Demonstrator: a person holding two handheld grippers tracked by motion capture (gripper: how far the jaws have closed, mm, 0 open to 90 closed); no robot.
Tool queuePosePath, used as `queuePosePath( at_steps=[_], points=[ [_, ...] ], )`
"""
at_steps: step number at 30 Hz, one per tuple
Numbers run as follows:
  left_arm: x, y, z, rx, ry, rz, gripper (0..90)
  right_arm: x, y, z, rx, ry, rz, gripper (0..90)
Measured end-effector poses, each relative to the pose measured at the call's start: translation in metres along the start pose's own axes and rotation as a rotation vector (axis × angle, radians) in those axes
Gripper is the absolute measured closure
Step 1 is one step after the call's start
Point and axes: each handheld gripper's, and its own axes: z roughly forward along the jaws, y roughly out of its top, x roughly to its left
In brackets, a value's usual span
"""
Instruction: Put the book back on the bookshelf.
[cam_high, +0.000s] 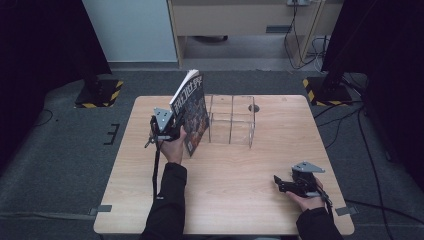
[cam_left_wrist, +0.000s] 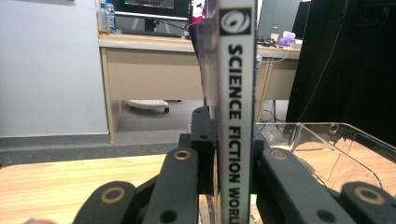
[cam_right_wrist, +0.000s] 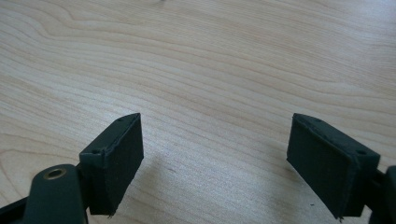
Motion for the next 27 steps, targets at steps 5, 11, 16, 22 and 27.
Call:
queuePosePath(
  at_steps=[5, 11, 16, 22, 27],
  points=[
    [0.004, -0.001, -0.002, 0.03, 0.009, -0.006, 77.7, 0.001, 0.0, 0.0, -0.003, 0.0, 0.002, 18.5],
    [0.007, -0.002, -0.003, 0.042, -0.004, -0.014, 77.3, 0.001, 0.0, 0.001, 0.001, 0.001, 0.001, 18.5],
    [0.008, -0.003, -0.003, 0.046, -0.014, -0.029, 78.0, 0.001, 0.0, 0.0, 0.003, 0.002, 0.0, 18.5],
    [0.009, 0.001, -0.003, 0.021, -0.034, -0.074, 82.2, 0.001, 0.0, 0.001, 0.0, 0.003, -0.001, 18.5],
    [0.0, 0.003, 0.002, -0.019, -0.021, -0.038, 82.3, 0.0, 0.0, 0.002, -0.004, 0.001, -0.005, 18.6]
  ],
)
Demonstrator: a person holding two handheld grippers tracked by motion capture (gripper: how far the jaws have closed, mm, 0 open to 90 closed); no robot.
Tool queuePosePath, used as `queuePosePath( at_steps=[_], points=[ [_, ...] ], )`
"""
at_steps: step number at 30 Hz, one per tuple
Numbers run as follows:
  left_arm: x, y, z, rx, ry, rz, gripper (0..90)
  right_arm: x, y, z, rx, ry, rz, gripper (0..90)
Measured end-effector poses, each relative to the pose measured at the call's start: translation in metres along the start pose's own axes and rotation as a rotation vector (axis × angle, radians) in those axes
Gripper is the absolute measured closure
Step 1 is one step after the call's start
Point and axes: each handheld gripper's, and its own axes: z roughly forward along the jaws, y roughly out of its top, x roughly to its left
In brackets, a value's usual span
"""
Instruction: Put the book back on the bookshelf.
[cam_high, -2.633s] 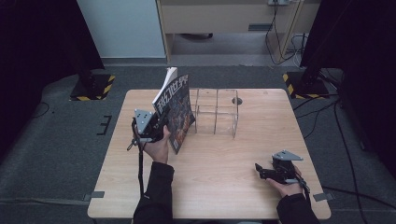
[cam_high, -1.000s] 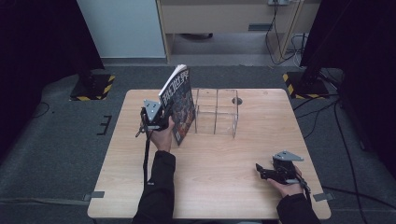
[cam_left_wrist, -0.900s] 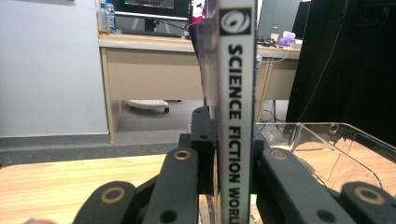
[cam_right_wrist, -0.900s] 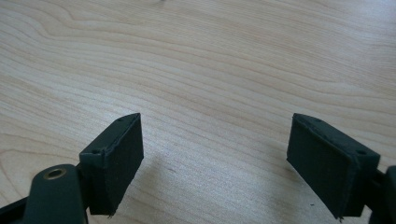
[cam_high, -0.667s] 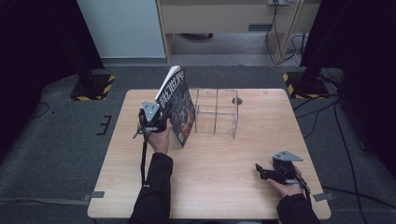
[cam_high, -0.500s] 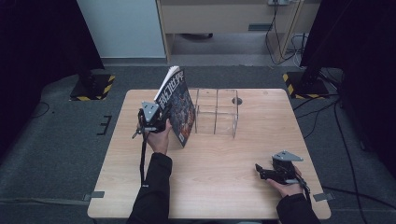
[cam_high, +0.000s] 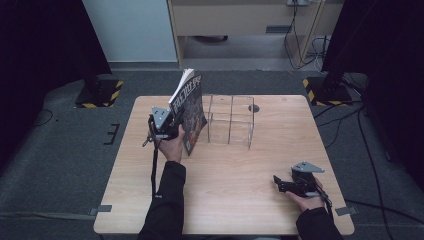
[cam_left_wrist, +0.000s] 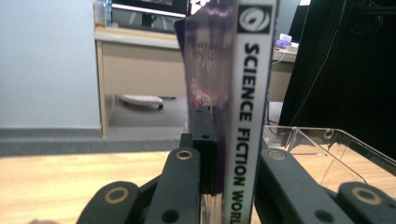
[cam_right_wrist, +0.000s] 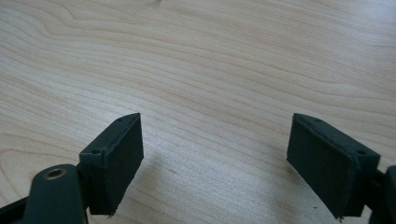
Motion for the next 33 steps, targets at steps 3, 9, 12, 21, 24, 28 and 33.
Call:
queuePosePath(
  at_steps=[3, 9, 12, 21, 24, 28, 33],
  points=[
    [-0.005, 0.0, 0.001, -0.021, 0.001, 0.019, 82.3, 0.0, 0.0, 0.001, 0.009, 0.003, 0.005, 19.4],
    [-0.011, -0.003, 0.011, -0.029, -0.007, 0.056, 82.2, -0.001, 0.0, 0.001, 0.003, 0.005, 0.003, 19.5],
    [-0.01, -0.006, 0.009, -0.022, -0.016, 0.048, 82.2, -0.001, 0.0, 0.001, 0.002, 0.003, 0.002, 19.4],
    [-0.006, -0.006, -0.002, 0.018, -0.044, 0.048, 81.5, 0.001, 0.0, 0.0, 0.003, 0.002, 0.003, 19.2],
    [-0.004, -0.007, -0.005, 0.022, -0.052, 0.039, 81.6, 0.001, 0.0, 0.0, 0.0, 0.004, -0.001, 19.1],
    [0.001, -0.005, -0.006, 0.021, -0.041, 0.002, 82.2, 0.001, 0.0, 0.0, 0.004, 0.005, -0.001, 19.1],
    [0.0, 0.001, 0.0, -0.019, -0.038, -0.013, 82.4, 0.001, 0.0, 0.0, 0.007, 0.007, 0.003, 19.4]
  ],
)
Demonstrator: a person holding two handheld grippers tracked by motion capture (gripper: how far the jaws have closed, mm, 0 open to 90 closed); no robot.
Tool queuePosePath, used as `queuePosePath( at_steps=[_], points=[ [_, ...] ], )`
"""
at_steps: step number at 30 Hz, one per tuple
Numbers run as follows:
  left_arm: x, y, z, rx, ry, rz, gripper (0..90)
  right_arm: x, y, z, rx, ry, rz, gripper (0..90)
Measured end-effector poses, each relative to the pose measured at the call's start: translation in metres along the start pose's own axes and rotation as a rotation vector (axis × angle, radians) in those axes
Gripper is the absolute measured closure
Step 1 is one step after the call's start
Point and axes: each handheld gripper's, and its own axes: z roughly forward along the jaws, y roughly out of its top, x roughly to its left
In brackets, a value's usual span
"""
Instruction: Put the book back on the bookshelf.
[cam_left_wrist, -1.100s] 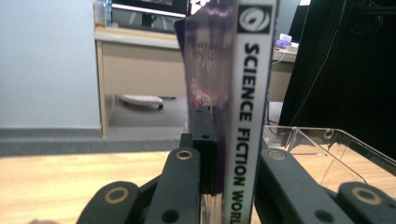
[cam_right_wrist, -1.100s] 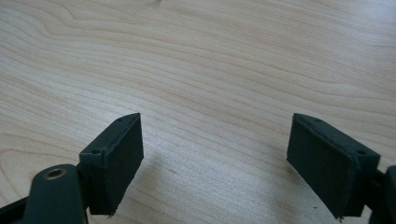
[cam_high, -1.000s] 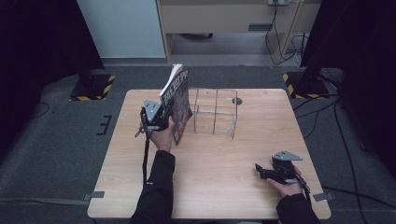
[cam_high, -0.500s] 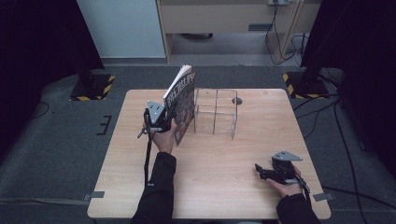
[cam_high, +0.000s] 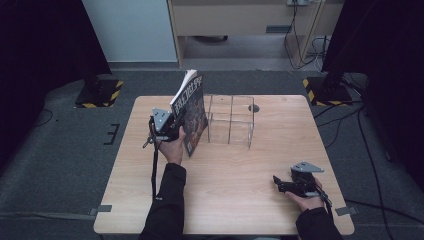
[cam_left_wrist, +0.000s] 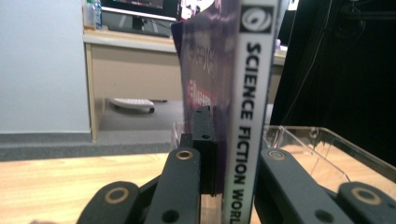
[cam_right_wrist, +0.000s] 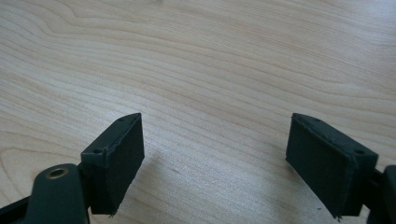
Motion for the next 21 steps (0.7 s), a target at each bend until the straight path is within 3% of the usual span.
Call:
queuePosePath(
  at_steps=[2, 4, 9, 15, 21],
  points=[
    [-0.004, 0.003, 0.003, -0.011, -0.003, 0.009, 82.4, 0.0, 0.0, 0.0, 0.001, 0.002, 0.004, 19.5],
    [-0.012, 0.007, 0.007, -0.039, 0.007, 0.056, 82.4, 0.0, 0.0, 0.0, -0.002, 0.002, -0.004, 19.6],
    [-0.016, 0.002, 0.011, -0.022, 0.014, 0.113, 82.4, -0.001, 0.0, 0.0, -0.003, 0.003, -0.006, 19.6],
    [-0.007, -0.012, 0.006, -0.025, -0.006, 0.082, 82.2, 0.0, 0.0, 0.0, 0.001, 0.002, -0.012, 19.6],
    [0.003, -0.014, -0.005, -0.021, 0.013, 0.056, 80.8, 0.001, -0.001, 0.0, 0.001, -0.003, -0.016, 19.6]
  ],
)
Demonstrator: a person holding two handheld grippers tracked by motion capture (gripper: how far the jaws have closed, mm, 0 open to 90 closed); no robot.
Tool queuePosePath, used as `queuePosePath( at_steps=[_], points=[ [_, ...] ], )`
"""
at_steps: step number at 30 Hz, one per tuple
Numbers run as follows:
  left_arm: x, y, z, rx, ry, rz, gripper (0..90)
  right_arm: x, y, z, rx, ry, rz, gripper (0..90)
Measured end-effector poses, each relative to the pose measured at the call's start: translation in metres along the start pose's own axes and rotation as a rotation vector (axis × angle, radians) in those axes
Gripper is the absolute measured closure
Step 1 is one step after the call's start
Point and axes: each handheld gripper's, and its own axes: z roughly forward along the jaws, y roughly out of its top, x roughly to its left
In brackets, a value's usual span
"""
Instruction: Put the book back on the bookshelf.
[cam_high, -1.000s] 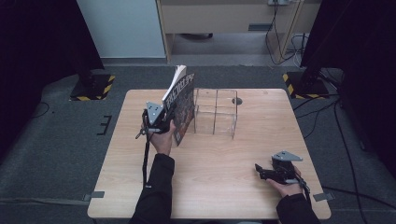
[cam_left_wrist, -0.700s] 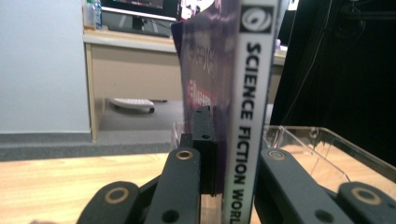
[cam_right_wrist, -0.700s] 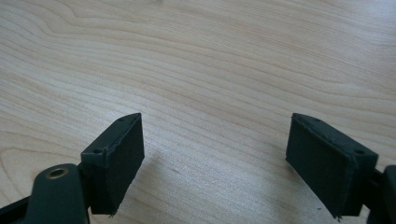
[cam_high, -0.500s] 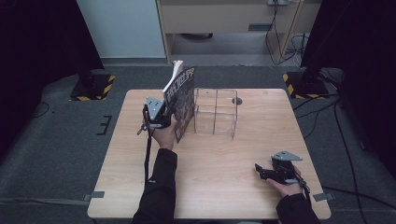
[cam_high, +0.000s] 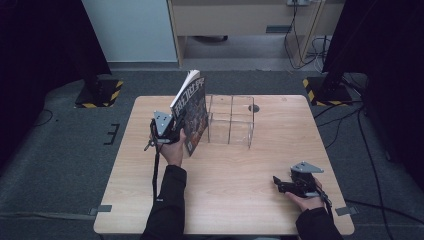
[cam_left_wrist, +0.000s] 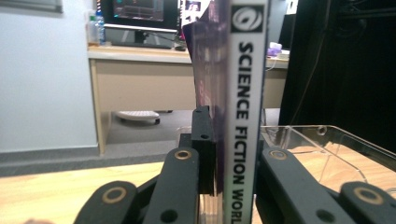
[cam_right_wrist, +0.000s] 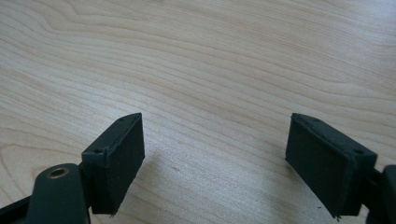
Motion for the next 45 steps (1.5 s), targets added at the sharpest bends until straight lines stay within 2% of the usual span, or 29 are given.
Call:
queuePosePath(
  at_steps=[5, 14, 19, 24, 27, 31, 35, 37, 40, 45],
  points=[
    [0.007, 0.0, -0.005, 0.019, 0.008, -0.015, 79.4, 0.0, 0.0, 0.0, -0.001, -0.001, -0.003, 19.6],
    [0.005, 0.004, -0.002, 0.054, 0.019, -0.003, 77.6, 0.0, 0.0, 0.0, -0.001, -0.001, 0.0, 19.6],
    [0.006, -0.003, 0.003, 0.107, 0.017, -0.023, 70.2, 0.0, 0.0, 0.0, 0.001, 0.002, 0.003, 19.6],
    [0.006, 0.0, 0.0, 0.091, 0.014, -0.012, 61.9, 0.0, 0.0, 0.0, 0.002, 0.003, 0.007, 19.6],
    [0.005, 0.004, -0.004, 0.075, 0.014, -0.006, 48.8, -0.001, 0.0, 0.0, 0.001, 0.004, 0.007, 19.6],
    [0.007, 0.009, -0.011, 0.101, 0.021, 0.008, 38.8, -0.001, 0.001, 0.0, -0.002, 0.003, 0.009, 19.6],
    [0.01, 0.013, -0.022, 0.136, 0.016, 0.016, 34.9, -0.001, 0.001, 0.0, -0.006, 0.004, 0.007, 19.4],
    [0.009, 0.014, -0.03, 0.127, 0.014, 0.034, 33.7, -0.001, 0.001, 0.0, -0.009, 0.003, 0.01, 19.3],
    [0.009, 0.015, -0.041, 0.15, 0.0, 0.055, 29.1, -0.002, 0.001, -0.001, -0.011, 0.005, 0.01, 19.1],
    [0.012, 0.012, -0.052, 0.188, -0.026, 0.034, 26.0, -0.003, 0.002, -0.001, -0.015, 0.0, 0.019, 18.6]
  ],
)
